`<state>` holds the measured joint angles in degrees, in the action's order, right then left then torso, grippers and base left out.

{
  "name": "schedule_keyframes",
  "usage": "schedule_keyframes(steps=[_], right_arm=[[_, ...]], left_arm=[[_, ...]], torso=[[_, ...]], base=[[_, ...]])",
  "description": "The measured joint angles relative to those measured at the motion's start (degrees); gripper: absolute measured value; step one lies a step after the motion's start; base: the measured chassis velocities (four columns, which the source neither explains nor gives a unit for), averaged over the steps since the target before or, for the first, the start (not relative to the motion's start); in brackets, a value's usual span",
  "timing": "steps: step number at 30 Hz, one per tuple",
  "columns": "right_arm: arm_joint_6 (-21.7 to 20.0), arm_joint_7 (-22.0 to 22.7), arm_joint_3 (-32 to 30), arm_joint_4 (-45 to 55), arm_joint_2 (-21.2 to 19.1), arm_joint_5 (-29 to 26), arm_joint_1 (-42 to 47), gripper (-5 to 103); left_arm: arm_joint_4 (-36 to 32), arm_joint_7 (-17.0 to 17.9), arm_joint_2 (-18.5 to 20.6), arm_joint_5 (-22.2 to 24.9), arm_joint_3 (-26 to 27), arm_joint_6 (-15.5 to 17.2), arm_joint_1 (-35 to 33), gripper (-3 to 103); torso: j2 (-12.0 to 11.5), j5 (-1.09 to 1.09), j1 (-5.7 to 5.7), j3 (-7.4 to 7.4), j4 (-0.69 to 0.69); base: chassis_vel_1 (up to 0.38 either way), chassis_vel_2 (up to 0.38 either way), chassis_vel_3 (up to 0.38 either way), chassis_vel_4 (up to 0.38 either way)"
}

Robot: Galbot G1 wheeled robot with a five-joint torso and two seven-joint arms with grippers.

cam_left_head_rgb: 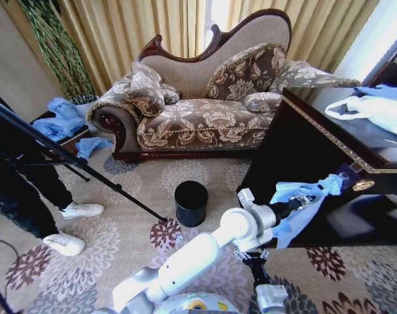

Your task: Place a garbage bag over the trash bin.

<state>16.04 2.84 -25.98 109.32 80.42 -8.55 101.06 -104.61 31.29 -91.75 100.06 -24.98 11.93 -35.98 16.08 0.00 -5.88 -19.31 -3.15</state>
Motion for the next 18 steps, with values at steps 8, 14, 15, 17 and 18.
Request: schedule_keyframes(steps=[8, 14, 15, 17, 18], right_arm=[[0.04, 0.25, -0.18, 0.02, -0.05, -0.10, 0.23, 100], [0.04, 0.47, -0.31, 0.47, -0.07, -0.02, 0.19, 100], [0.04, 0.48, -0.33, 0.48, -0.08, -0.02, 0.18, 100], [0.04, 0.58, -0.41, 0.48, -0.09, -0.03, 0.18, 100], [0.06, 0.61, -0.50, 0.42, -0.07, -0.04, 0.17, 100]], left_arm=[[0.53, -0.10, -0.08, -0.02, 0.66, -0.05, 0.18, 1], [-0.08, 0.27, 1.31, -0.01, 0.75, 0.26, -0.14, 0], [-0.25, 0.41, 1.56, -0.01, 0.78, 0.29, -0.29, 0], [-0.99, 1.03, 2.43, -0.01, 0.85, 0.39, -0.79, 0], [-1.43, 1.37, 2.91, -0.01, 0.90, 0.49, -1.07, 0]], torso=[[0.00, 0.00, 0.00, 0.00, 0.00], [0.00, 0.00, 0.00, 0.00, 0.00], [0.00, 0.01, 0.00, 0.00, 0.00], [0.00, 0.00, 0.00, 0.00, 0.00], [0.00, 0.00, 0.00, 0.00, 0.00]], base=[[0.000, 0.000, 0.000, 0.000], [0.000, 0.000, 0.000, 0.000], [0.000, 0.000, 0.000, 0.000], [0.000, 0.000, 0.000, 0.000], [0.000, 0.000, 0.000, 0.000]])
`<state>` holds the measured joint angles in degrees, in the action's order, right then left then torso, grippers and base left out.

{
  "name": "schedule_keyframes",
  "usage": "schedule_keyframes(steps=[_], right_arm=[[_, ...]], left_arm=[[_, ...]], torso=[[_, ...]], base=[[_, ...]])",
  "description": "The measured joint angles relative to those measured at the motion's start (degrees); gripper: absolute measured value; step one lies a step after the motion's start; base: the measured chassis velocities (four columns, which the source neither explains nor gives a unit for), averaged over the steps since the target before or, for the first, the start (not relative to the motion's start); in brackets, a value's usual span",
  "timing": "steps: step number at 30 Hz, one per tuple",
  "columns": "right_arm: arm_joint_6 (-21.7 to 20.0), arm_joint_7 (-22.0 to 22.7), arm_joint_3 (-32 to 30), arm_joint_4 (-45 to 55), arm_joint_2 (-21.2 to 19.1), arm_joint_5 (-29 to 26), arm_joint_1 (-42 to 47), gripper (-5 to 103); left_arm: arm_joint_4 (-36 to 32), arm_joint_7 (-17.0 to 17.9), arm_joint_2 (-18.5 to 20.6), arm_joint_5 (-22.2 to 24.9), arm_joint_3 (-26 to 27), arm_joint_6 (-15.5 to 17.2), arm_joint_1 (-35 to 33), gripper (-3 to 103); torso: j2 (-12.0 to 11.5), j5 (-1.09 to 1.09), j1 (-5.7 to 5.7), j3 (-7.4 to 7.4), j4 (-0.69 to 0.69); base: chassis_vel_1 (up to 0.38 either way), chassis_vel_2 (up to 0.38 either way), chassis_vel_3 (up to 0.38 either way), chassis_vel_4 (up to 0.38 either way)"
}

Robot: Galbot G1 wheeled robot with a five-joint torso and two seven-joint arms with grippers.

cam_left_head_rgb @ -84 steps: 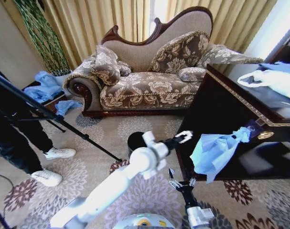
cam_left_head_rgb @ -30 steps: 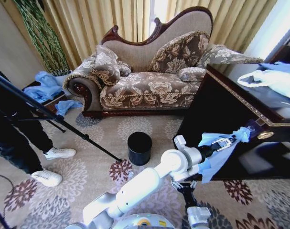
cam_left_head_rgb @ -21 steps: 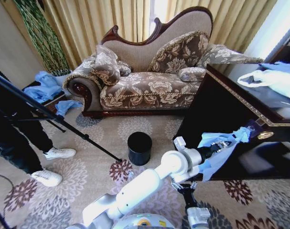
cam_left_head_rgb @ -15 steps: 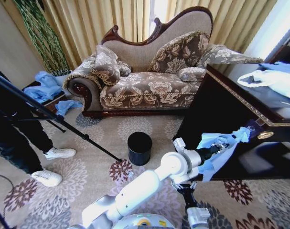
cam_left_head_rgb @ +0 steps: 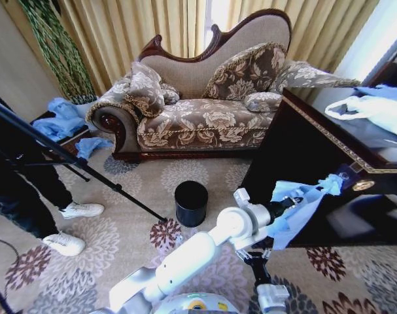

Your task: Place a garbage bag over the trash bin.

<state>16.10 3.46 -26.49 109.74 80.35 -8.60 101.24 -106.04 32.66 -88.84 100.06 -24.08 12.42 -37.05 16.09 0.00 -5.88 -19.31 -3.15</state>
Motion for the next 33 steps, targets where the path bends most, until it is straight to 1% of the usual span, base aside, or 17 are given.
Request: schedule_keyframes(steps=[6, 13, 16, 17, 19, 20, 21, 24, 28, 31, 33], right_arm=[[0.65, 0.08, -0.50, -0.70, 0.05, -0.03, 0.42, 100], [1.65, 0.40, -0.88, -1.76, -0.06, -0.20, 0.79, 100], [2.15, 0.42, -1.05, -2.24, -0.12, -0.30, 1.33, 100], [2.15, 0.42, -1.05, -2.24, -0.12, -0.30, 1.33, 100], [2.29, 0.43, -1.15, -2.31, -0.13, -0.30, 1.47, 100], [2.40, 0.43, -1.31, -2.41, -0.13, -0.30, 1.58, 100], [2.40, 0.43, -1.31, -2.41, -0.13, -0.30, 1.58, 100], [2.60, 0.50, -1.92, -3.10, -0.03, -0.21, 1.64, 100], [3.00, 1.10, -2.12, -3.70, 0.00, -0.20, 1.70, 100], [3.66, 1.33, -2.44, -4.05, 0.00, -0.23, 2.18, 100], [3.76, 1.33, -2.46, -4.05, -0.01, -0.24, 2.28, 100]], left_arm=[[-2.82, 1.62, 3.51, -0.13, 0.56, 0.35, -2.15, 0], [-4.96, 2.66, 5.89, -0.81, 1.74, 0.36, -4.79, 0], [-7.09, 3.02, 8.58, -1.80, 2.39, 0.38, -7.00, 0], [-7.09, 3.02, 8.58, -1.80, 2.39, 0.38, -7.00, 0], [-8.23, 3.11, 9.98, -2.15, 2.84, 0.48, -8.02, 0], [-9.48, 3.14, 11.58, -2.84, 3.36, 0.68, -9.37, 0], [-9.48, 3.14, 11.58, -2.84, 3.36, 0.68, -9.37, 0], [-11.72, 3.09, 13.99, -4.10, 4.33, 0.82, -11.97, 0], [-13.14, 2.93, 15.38, -4.72, 5.26, 1.04, -13.65, 0], [-14.67, 1.89, 17.64, -6.70, 7.29, 1.63, -16.18, 0], [-14.96, 1.68, 18.02, -6.91, 7.81, 1.74, -16.69, 0]], torso=[[0.00, 0.00, 0.00, 0.00, 0.00], [0.00, 0.00, 0.00, 0.00, 0.00], [0.00, 0.00, 0.00, 0.00, 0.00], [0.00, 0.00, 0.00, 0.00, 0.00], [0.00, 0.00, 0.00, 0.00, 0.00], [0.00, 0.01, 0.00, 0.00, 0.00], [0.00, 0.01, 0.00, 0.00, 0.00], [0.00, 0.00, 0.00, 0.00, 0.00], [0.00, 0.00, 0.00, 0.00, 0.00], [0.00, 0.00, 0.00, 0.00, 0.00], [0.00, 0.00, 0.00, 0.00, -0.01]], base=[[0.000, 0.000, 0.000, 0.000], [0.000, 0.000, 0.000, 0.000], [0.000, 0.000, 0.000, 0.000], [0.000, 0.000, 0.000, 0.000], [0.000, 0.000, 0.000, 0.000], [0.000, 0.000, 0.000, 0.000], [0.000, 0.000, 0.000, 0.000], [0.000, 0.000, 0.000, 0.000], [0.000, 0.000, 0.000, 0.000], [0.000, 0.000, 0.000, 0.000], [0.000, 0.000, 0.000, 0.000]])
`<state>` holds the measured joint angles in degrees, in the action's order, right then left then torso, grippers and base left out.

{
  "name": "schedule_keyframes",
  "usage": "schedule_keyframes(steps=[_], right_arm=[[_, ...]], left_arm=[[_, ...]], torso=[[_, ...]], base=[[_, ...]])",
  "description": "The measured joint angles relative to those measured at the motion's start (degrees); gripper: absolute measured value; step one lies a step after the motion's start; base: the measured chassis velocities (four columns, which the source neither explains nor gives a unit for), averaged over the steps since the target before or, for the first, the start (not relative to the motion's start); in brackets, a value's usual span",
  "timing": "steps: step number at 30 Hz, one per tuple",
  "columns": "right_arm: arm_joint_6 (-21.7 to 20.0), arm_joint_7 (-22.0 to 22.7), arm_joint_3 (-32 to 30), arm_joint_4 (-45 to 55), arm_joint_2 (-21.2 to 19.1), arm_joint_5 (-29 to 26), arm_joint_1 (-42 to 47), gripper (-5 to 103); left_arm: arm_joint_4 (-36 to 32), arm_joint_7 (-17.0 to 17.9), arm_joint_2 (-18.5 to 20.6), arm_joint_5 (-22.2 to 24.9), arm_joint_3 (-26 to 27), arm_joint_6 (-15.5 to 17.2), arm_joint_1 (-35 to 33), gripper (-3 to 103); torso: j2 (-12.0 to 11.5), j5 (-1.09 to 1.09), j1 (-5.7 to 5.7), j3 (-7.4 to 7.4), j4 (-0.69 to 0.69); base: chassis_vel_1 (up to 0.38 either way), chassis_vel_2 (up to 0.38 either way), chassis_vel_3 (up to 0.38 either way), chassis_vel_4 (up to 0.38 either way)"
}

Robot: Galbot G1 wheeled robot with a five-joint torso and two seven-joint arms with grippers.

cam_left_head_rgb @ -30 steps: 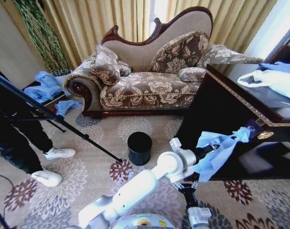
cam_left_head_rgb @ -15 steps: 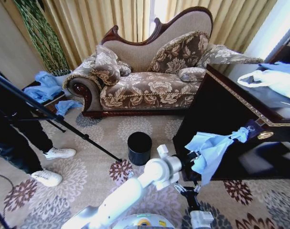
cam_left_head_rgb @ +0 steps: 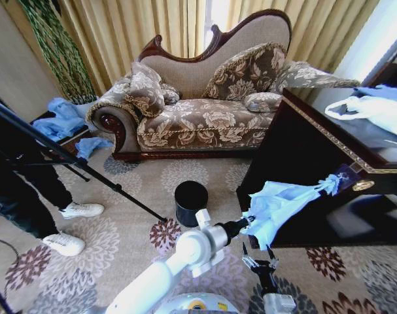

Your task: Place a garbage bag over the trash bin.

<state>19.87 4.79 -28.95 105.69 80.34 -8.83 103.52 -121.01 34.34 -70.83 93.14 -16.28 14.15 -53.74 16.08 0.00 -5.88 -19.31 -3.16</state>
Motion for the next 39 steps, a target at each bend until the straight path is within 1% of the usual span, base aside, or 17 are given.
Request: schedule_keyframes(steps=[4, 5, 7, 8, 11, 13, 17, 18, 20, 21, 23, 24, 26, 30, 36, 39], right_arm=[[0.23, 0.09, -0.01, 0.49, 0.10, -0.02, 0.51, 100], [0.23, 0.09, -0.01, 0.49, 0.10, -0.02, 0.51, 100], [0.32, 0.29, 0.02, 0.84, 0.15, 0.01, 0.63, 100], [0.32, 0.29, 0.02, 0.84, 0.15, 0.01, 0.63, 100], [0.47, 0.49, 0.05, 1.00, 0.08, 0.05, 0.78, 100], [0.49, 0.50, 0.03, 1.06, 0.08, 0.08, 0.84, 100], [0.92, 0.50, -0.06, 1.28, 0.07, 0.24, 1.22, 100], [0.92, 0.50, -0.06, 1.28, 0.07, 0.24, 1.22, 100], [1.34, 0.51, -0.10, 1.31, 0.07, 0.43, 1.43, 100], [1.34, 0.51, -0.10, 1.31, 0.07, 0.43, 1.43, 100], [1.77, 0.58, -0.15, 1.33, 0.09, 0.49, 1.67, 100], [1.77, 0.58, -0.15, 1.33, 0.09, 0.49, 1.67, 100], [2.30, 0.73, -0.29, 1.32, 0.09, 0.48, 1.97, 100], [2.93, 0.74, -0.67, 0.99, 0.10, 0.41, 2.27, 100], [3.52, 0.70, -1.23, 0.86, 0.11, 0.30, 2.66, 100], [4.02, 0.52, -1.85, 0.84, 0.15, -0.07, 2.94, 100]], left_arm=[[-3.04, -1.16, 3.03, -0.61, 4.92, 0.99, -4.18, 0], [-3.04, -1.16, 3.03, -0.61, 4.92, 0.99, -4.18, 0], [-4.73, -2.26, 5.21, -1.17, 7.72, 1.65, -7.02, 0], [-4.73, -2.26, 5.21, -1.17, 7.72, 1.65, -7.02, 0], [-6.47, -3.44, 7.68, -1.69, 10.59, 2.29, -10.45, 0], [-6.93, -3.74, 8.27, -1.78, 11.26, 2.44, -11.30, 0], [-8.90, -5.37, 11.19, -2.54, 14.51, 3.13, -15.15, 0], [-8.90, -5.37, 11.19, -2.54, 14.51, 3.13, -15.15, 0], [-9.67, -6.75, 13.19, -3.36, 16.55, 3.35, -17.15, 0], [-9.67, -6.75, 13.19, -3.36, 16.55, 3.35, -17.15, 0], [-9.71, -8.94, 15.03, -5.39, 18.83, 3.48, -19.31, 0], [-9.71, -8.94, 15.03, -5.39, 18.83, 3.48, -19.31, 0], [-9.36, -10.90, 16.58, -7.50, 20.63, 3.60, -21.10, 0], [-8.93, -11.28, 17.05, -8.07, 21.75, 3.74, -21.68, 0], [-7.89, -11.66, 17.72, -9.82, 22.59, 4.87, -21.59, 0], [-7.66, -13.04, 19.83, -11.27, 23.74, 5.21, -22.77, 0]], torso=[[0.00, 0.01, 0.00, 0.00, 0.00], [0.00, 0.01, 0.00, 0.00, 0.00], [0.00, 0.01, 0.00, 0.00, 0.01], [0.00, 0.01, 0.00, 0.00, 0.01], [0.00, 0.00, 0.00, 0.00, 0.01], [0.00, 0.00, 0.00, 0.00, 0.00], [0.00, 0.01, 0.00, 0.00, 0.01], [0.00, 0.01, 0.00, 0.00, 0.01], [0.00, 0.00, 0.00, 0.00, 0.01], [0.00, 0.00, 0.00, 0.00, 0.01], [0.00, 0.01, 0.00, 0.00, 0.01], [0.00, 0.01, 0.00, 0.00, 0.01], [0.00, 0.00, 0.00, 0.00, 0.01], [0.00, 0.00, 0.00, 0.00, 0.00], [0.00, 0.00, 0.00, 0.00, 0.00], [0.00, 0.00, 0.00, 0.00, 0.01]], base=[[0.000, 0.000, 0.000, 0.000], [0.000, 0.000, 0.000, 0.000], [0.000, 0.000, 0.000, 0.000], [0.000, 0.000, 0.000, 0.000], [0.000, 0.000, 0.000, 0.000], [0.000, 0.000, 0.000, 0.000], [0.000, 0.000, 0.000, 0.000], [0.000, 0.000, 0.000, 0.000], [0.000, 0.000, 0.000, 0.000], [0.000, 0.000, 0.000, 0.000], [0.000, 0.000, 0.000, 0.000], [0.000, 0.000, 0.000, 0.000], [0.000, 0.000, 0.000, 0.000], [0.000, 0.000, 0.000, 0.000], [0.000, 0.000, 0.000, 0.000], [0.000, 0.000, 0.000, 0.000]])
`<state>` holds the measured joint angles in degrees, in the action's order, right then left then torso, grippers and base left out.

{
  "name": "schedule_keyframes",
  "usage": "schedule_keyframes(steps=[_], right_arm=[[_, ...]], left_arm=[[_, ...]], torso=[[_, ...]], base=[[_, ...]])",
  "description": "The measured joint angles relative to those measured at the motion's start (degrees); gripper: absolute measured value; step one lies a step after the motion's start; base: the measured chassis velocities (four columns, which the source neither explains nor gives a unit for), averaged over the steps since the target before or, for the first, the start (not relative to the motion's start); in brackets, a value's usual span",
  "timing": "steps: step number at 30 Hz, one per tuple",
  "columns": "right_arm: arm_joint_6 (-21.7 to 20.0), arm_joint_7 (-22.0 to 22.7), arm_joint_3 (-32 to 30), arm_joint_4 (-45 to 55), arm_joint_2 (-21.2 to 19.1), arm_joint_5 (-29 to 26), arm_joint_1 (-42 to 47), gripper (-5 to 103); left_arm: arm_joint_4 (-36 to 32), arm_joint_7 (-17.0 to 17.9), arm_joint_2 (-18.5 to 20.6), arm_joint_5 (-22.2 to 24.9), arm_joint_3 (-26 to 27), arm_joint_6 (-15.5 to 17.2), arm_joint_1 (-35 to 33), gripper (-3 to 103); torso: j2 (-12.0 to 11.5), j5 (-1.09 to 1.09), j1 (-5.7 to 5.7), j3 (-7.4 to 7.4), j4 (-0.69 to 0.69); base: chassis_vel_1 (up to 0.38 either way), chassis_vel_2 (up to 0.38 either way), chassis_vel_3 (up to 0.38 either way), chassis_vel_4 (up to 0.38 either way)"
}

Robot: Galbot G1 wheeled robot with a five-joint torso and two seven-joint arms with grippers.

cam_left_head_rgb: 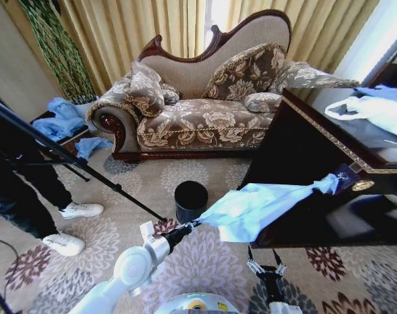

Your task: Place a garbage bag over the trash bin.

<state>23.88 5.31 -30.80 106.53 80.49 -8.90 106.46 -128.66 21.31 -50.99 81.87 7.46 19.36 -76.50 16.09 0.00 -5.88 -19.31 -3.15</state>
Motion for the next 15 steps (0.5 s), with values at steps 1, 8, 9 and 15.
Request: schedule_keyframes(steps=[1, 8, 9, 15], right_arm=[[0.21, -0.07, -0.17, -0.15, 0.01, -0.14, 0.06, 100], [1.31, -0.81, -0.97, -1.53, 0.08, -0.78, 0.27, 100], [1.45, -0.96, -1.27, -1.83, 0.11, -1.04, 0.27, 100], [1.24, -1.98, -4.41, -0.44, 0.97, -2.41, 0.13, 100]], left_arm=[[0.06, -0.18, 0.47, -0.07, 0.37, 0.00, -0.25, 0], [0.99, -0.22, 0.98, -0.16, 2.59, -0.24, 0.53, 0], [1.22, -0.18, 1.01, -0.07, 3.52, -0.27, 0.86, 0], [0.79, -0.50, 1.41, 0.23, 5.73, -0.55, 0.88, 0]], torso=[[0.00, 0.00, 0.00, 0.00, 0.00], [0.00, 0.00, 0.00, 0.00, 0.00], [0.00, 0.00, 0.00, 0.00, -0.01], [0.00, 0.00, 0.00, 0.00, 0.01]], base=[[0.000, 0.000, 0.000, 0.000], [0.000, 0.000, 0.000, 0.000], [0.000, 0.000, 0.000, 0.000], [0.000, 0.000, 0.000, 0.000]])
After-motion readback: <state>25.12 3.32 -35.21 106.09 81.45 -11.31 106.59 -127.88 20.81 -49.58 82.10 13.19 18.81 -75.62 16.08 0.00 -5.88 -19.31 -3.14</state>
